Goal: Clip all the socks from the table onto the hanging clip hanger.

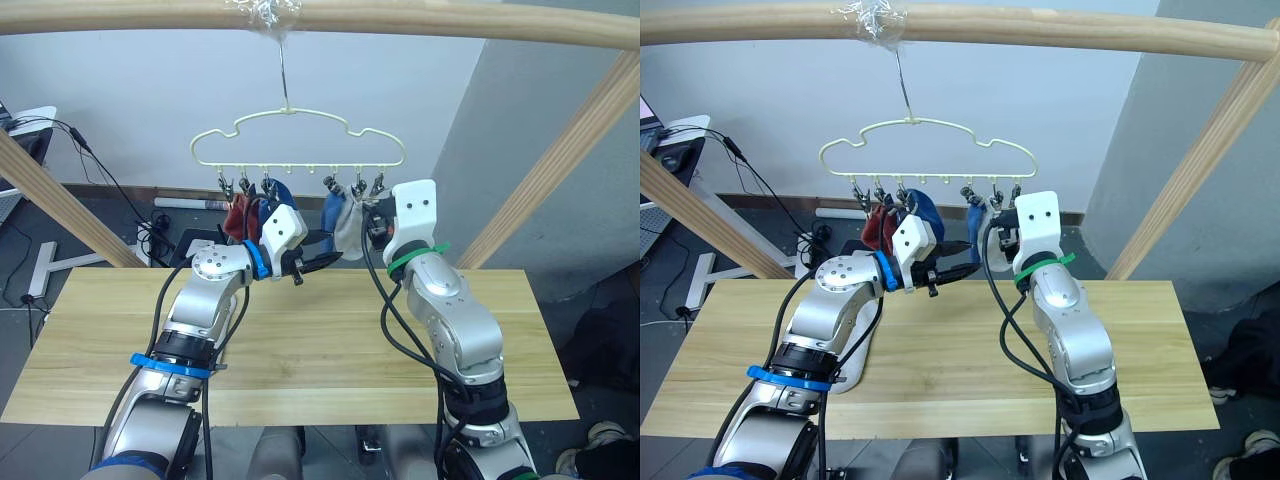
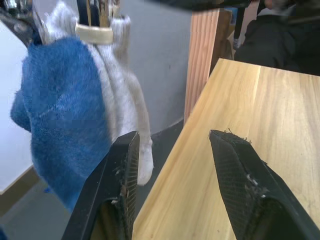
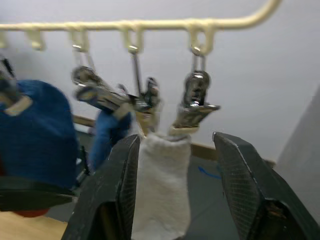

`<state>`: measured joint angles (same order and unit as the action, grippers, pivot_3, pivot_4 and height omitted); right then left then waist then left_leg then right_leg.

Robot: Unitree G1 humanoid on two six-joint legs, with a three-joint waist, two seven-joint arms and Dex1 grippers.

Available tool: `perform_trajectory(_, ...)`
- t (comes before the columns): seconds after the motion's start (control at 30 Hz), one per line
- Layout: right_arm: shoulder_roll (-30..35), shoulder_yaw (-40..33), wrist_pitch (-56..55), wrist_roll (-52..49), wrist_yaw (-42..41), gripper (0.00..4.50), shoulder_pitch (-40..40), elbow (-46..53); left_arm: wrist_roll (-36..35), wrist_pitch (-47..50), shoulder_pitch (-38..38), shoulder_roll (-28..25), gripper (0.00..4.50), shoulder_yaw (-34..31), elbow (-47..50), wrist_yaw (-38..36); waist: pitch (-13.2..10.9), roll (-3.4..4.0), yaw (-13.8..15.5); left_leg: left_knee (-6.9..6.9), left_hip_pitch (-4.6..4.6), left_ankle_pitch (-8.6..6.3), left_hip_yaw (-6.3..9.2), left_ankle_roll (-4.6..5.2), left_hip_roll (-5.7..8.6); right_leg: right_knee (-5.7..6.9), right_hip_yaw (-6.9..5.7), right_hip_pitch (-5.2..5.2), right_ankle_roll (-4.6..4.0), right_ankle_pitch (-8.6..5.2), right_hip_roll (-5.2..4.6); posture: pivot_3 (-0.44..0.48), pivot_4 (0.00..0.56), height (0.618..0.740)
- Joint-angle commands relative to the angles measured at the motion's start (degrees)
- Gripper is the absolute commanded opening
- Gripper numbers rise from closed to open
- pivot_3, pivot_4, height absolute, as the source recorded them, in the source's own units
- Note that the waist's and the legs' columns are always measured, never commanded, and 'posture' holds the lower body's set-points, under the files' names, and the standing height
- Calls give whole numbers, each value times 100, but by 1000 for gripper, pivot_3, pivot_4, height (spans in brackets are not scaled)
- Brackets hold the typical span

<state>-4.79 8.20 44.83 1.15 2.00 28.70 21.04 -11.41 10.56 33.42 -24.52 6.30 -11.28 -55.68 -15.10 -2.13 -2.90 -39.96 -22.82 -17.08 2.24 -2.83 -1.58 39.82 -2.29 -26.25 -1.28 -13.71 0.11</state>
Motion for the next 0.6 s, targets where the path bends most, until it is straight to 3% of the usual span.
perform_trajectory(0.03, -81, -136, -213, 52, 152, 2399, 213, -148, -116, -73, 71, -34, 2304, -111, 236, -1, 0, 0, -1, 0, 0, 0, 0, 0, 0, 0, 0, 0, 0, 0, 0, -66, 245, 692)
perform_trajectory(0.33, -28, -582, -834, -4, 305, 2399, 761, -930, -310, 119, 146, -18, 2304, -183, 354, -46, 0, 0, 0, 0, -2, 0, -2, 0, 1, 0, 1, 0, -1, 0, 0, -65, 247, 692)
perform_trajectory(0.6, 411, -627, -484, -38, -6, 2399, 477, -445, -669, 543, 117, -162, 2304, -272, 725, -135, 0, 0, 0, 1, -4, 0, -1, 1, 1, -1, 1, -1, -4, 3, 0, -71, 251, 692)
